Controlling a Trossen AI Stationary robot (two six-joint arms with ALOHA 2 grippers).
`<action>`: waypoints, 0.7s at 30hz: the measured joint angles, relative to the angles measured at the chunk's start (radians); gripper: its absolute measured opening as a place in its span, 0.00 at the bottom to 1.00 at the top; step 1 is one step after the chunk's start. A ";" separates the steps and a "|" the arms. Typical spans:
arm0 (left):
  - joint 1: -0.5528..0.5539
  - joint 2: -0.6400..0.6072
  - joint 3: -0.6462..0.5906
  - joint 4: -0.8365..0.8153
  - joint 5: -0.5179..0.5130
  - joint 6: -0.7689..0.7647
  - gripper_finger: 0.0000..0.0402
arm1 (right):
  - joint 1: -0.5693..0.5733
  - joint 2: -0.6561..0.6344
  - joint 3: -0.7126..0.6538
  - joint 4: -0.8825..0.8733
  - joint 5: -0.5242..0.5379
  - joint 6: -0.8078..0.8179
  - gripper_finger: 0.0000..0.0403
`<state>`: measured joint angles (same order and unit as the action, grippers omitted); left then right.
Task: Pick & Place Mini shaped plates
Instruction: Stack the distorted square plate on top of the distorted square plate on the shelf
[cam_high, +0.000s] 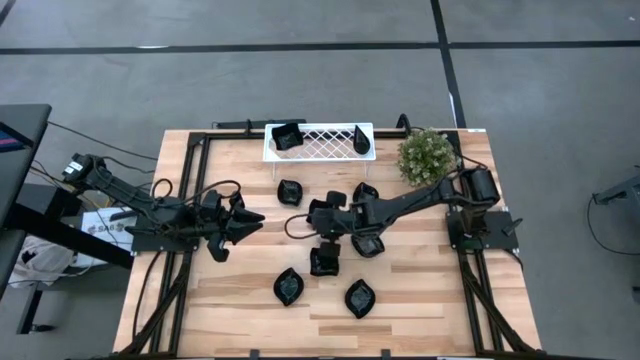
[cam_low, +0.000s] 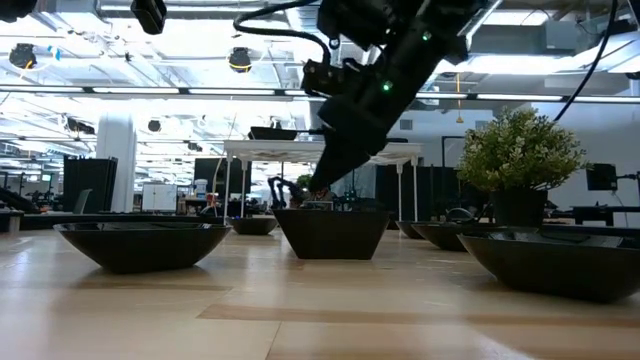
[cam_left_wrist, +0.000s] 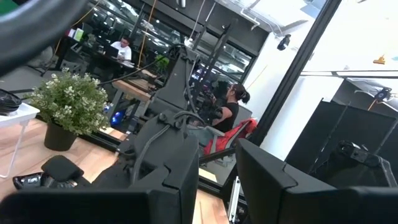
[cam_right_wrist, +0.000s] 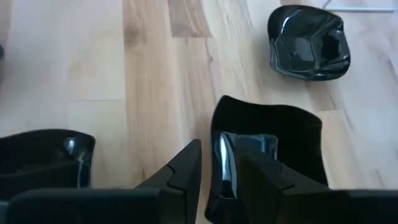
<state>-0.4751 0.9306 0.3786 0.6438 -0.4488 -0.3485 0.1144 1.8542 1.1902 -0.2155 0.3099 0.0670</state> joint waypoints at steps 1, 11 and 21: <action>0.000 0.000 0.000 0.000 0.000 0.000 0.27 | 0.000 0.000 -0.006 0.018 -0.001 -0.007 0.23; 0.000 0.000 0.000 0.000 0.000 0.000 0.27 | -0.001 0.000 -0.067 0.092 0.020 -0.051 0.23; 0.000 0.000 0.000 0.000 0.000 0.003 0.27 | 0.004 0.000 -0.067 0.114 0.052 -0.049 0.35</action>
<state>-0.4751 0.9306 0.3782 0.6437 -0.4488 -0.3451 0.1188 1.8542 1.1233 -0.1014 0.3623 0.0179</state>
